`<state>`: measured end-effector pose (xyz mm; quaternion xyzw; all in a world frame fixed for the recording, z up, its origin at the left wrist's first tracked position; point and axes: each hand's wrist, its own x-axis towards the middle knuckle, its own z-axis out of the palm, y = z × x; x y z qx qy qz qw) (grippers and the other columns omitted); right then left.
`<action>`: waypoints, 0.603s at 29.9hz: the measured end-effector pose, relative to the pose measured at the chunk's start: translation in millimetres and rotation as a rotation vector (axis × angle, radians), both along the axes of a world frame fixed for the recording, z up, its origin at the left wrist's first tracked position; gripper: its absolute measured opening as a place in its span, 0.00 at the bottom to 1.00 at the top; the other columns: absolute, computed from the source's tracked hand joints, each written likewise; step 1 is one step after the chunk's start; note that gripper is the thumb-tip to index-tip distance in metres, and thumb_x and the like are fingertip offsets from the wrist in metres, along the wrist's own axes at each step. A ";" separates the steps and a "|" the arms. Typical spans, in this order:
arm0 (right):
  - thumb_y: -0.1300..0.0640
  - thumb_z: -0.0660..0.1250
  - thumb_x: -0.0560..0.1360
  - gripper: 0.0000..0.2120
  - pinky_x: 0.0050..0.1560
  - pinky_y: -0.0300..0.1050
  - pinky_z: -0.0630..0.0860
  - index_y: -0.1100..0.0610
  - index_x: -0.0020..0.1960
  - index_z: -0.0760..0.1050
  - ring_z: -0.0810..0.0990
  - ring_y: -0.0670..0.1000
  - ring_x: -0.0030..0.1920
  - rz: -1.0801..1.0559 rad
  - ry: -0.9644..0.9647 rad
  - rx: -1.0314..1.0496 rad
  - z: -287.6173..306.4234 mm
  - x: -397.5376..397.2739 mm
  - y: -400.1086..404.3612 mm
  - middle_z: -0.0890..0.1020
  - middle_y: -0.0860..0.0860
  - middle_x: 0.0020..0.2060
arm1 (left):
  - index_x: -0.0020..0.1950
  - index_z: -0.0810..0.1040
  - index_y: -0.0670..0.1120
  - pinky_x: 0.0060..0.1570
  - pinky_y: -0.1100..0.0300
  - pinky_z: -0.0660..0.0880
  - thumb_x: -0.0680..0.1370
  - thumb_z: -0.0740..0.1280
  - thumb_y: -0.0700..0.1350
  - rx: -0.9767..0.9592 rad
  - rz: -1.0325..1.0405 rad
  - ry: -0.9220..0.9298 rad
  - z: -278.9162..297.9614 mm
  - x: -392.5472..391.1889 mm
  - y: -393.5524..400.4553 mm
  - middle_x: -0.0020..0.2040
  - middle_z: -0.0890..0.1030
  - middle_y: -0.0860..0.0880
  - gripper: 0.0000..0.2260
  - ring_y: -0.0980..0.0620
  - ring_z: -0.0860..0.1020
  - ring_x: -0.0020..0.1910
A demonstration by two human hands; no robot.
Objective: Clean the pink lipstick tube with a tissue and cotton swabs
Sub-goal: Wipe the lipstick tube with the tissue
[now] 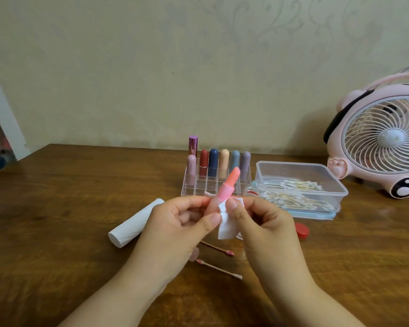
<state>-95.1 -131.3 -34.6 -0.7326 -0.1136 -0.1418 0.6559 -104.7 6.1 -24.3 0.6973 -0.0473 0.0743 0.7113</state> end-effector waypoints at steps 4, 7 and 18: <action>0.53 0.68 0.72 0.06 0.40 0.55 0.76 0.51 0.39 0.82 0.79 0.59 0.37 -0.065 -0.072 -0.141 -2.4 -0.1 -0.9 0.82 0.58 0.32 | 0.42 0.80 0.58 0.34 0.60 0.77 0.71 0.71 0.38 0.094 -0.025 0.032 -2.3 2.0 2.3 0.39 0.86 0.56 0.13 0.56 0.84 0.38; 0.52 0.68 0.72 0.06 0.32 0.41 0.77 0.49 0.38 0.82 0.79 0.48 0.34 -0.073 -0.081 -0.232 1.4 0.7 -6.4 0.82 0.51 0.31 | 0.44 0.80 0.57 0.42 0.58 0.79 0.70 0.72 0.41 0.159 0.012 0.062 -5.3 6.6 6.2 0.41 0.86 0.55 0.10 0.55 0.84 0.43; 0.49 0.67 0.74 0.09 0.40 0.38 0.77 0.39 0.36 0.73 0.76 0.38 0.39 -0.079 -0.027 -0.637 8.1 6.7 -16.9 0.78 0.39 0.34 | 0.46 0.79 0.49 0.35 0.69 0.70 0.71 0.71 0.46 0.678 0.312 0.105 -28.0 37.6 24.9 0.41 0.78 0.56 0.06 0.60 0.75 0.39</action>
